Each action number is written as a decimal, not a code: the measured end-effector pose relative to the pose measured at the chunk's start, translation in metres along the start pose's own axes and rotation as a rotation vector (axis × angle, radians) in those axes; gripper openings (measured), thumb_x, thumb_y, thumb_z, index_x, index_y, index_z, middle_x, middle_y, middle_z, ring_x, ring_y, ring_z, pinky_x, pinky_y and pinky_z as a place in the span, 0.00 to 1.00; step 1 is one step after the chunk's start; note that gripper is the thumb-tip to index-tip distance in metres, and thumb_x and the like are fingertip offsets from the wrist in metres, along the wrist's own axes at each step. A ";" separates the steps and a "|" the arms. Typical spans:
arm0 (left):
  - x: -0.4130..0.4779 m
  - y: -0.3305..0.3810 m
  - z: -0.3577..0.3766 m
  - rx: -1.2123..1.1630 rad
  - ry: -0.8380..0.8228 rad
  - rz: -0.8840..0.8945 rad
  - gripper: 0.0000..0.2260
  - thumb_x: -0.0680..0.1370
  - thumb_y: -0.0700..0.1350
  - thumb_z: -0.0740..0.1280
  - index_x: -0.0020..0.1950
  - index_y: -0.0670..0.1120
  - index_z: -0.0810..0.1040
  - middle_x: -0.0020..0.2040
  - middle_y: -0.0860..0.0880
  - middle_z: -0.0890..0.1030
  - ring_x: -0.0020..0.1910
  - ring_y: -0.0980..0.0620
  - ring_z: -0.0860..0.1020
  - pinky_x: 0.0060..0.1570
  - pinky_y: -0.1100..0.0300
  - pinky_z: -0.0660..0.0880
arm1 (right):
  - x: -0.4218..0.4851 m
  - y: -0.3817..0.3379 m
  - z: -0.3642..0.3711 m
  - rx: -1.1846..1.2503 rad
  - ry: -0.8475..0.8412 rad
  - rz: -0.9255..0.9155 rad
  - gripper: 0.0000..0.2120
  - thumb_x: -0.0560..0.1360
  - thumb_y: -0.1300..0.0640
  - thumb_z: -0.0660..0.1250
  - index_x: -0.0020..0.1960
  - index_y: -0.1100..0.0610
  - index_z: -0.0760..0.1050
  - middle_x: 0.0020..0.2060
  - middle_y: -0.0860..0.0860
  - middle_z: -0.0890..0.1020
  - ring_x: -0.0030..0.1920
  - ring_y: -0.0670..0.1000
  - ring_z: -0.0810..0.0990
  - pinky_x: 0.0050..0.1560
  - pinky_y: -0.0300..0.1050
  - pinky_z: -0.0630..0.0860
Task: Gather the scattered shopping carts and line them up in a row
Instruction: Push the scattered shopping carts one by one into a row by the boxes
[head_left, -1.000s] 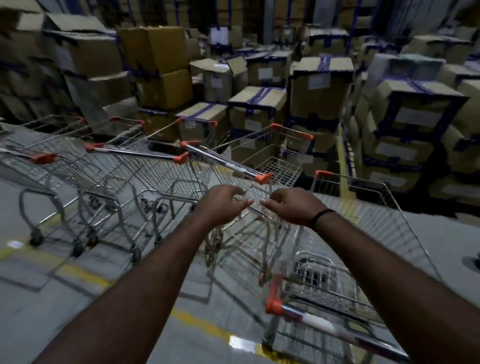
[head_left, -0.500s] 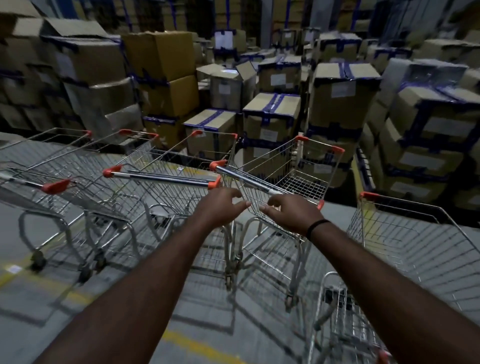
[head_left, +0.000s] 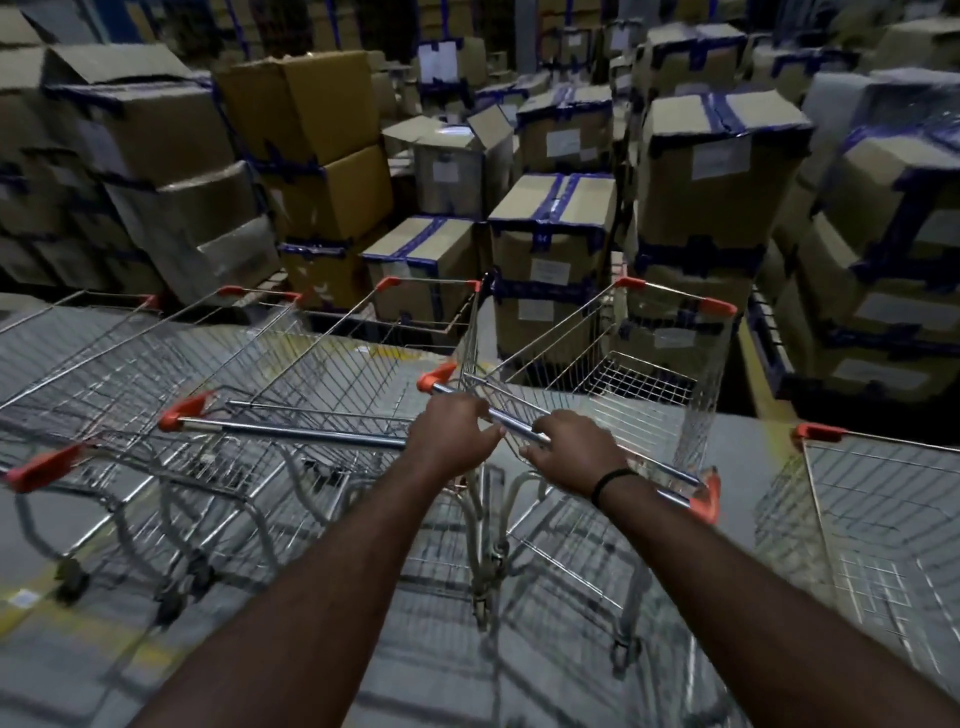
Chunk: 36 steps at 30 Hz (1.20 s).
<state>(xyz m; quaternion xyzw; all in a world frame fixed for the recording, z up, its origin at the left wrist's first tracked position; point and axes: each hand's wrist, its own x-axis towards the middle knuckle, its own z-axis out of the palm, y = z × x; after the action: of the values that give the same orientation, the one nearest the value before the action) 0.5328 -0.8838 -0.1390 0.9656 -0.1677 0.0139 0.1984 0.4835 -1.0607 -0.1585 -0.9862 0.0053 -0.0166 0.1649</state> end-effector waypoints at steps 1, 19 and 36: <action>0.013 -0.003 0.005 0.015 0.009 0.008 0.15 0.76 0.57 0.70 0.57 0.50 0.82 0.54 0.51 0.82 0.51 0.50 0.79 0.49 0.49 0.79 | 0.011 0.004 0.007 0.002 -0.003 0.004 0.16 0.76 0.40 0.66 0.57 0.48 0.77 0.52 0.49 0.78 0.52 0.54 0.78 0.49 0.49 0.74; 0.068 -0.059 0.060 0.312 -0.157 -0.103 0.32 0.79 0.43 0.62 0.80 0.47 0.53 0.81 0.41 0.56 0.77 0.36 0.58 0.69 0.31 0.63 | 0.070 0.067 0.028 -0.152 -0.140 0.165 0.11 0.80 0.43 0.61 0.60 0.45 0.70 0.54 0.50 0.82 0.51 0.56 0.81 0.48 0.50 0.76; 0.094 -0.107 0.035 0.299 -0.124 0.070 0.42 0.75 0.58 0.69 0.81 0.49 0.50 0.80 0.42 0.57 0.78 0.40 0.57 0.73 0.35 0.59 | 0.057 0.046 0.033 -0.243 -0.132 0.322 0.04 0.79 0.50 0.64 0.48 0.46 0.68 0.50 0.46 0.82 0.56 0.54 0.79 0.67 0.62 0.59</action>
<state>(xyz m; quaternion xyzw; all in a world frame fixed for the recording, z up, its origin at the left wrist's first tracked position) 0.6550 -0.8347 -0.2033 0.9769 -0.2091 -0.0139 0.0412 0.5414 -1.0938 -0.2031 -0.9842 0.1541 0.0751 0.0454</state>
